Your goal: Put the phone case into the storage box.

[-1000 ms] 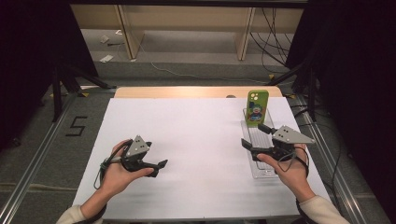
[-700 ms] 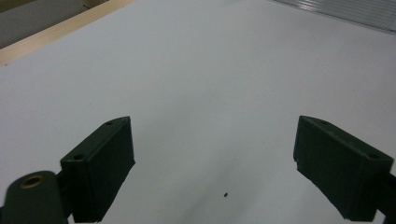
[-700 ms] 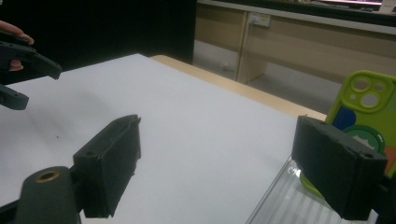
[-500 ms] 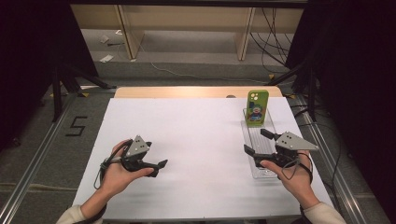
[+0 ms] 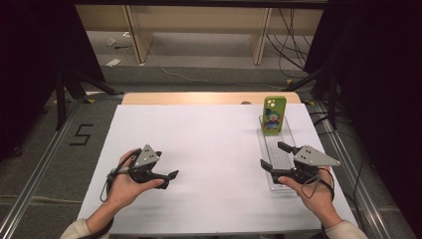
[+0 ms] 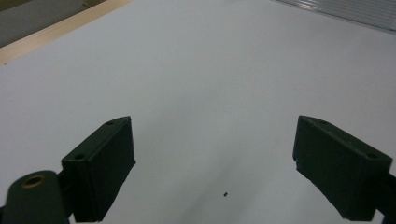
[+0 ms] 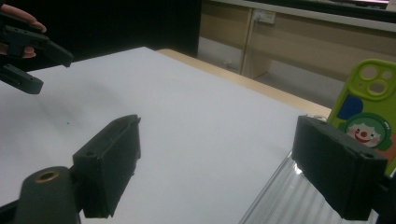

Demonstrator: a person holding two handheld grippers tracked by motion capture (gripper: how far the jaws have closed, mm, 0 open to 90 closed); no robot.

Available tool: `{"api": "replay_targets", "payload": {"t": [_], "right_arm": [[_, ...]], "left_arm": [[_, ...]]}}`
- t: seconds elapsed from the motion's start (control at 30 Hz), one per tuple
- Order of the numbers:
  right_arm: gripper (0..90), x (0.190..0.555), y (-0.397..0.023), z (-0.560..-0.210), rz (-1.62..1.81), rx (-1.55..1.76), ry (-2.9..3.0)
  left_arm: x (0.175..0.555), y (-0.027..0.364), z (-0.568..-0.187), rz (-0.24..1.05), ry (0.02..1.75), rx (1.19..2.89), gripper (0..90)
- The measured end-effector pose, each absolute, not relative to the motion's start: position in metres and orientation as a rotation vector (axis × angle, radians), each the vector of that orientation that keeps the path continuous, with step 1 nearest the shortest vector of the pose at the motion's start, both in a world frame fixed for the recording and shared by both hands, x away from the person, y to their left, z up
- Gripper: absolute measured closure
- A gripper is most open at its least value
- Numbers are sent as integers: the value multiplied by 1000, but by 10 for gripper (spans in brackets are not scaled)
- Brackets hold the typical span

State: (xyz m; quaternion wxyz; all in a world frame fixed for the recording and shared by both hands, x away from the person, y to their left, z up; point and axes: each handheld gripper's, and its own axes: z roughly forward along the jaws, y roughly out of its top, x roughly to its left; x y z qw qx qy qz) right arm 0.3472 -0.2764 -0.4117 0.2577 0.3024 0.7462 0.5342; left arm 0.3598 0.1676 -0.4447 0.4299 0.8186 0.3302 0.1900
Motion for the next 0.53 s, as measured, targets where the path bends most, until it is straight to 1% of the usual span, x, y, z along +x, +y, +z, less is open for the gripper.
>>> {"api": "replay_targets", "payload": {"t": [0.53], "right_arm": [[162, 348, -277, -413, 1456, 824, 2019]], "left_arm": [[361, 167, -445, 473, 826, 2038, 123]]}}
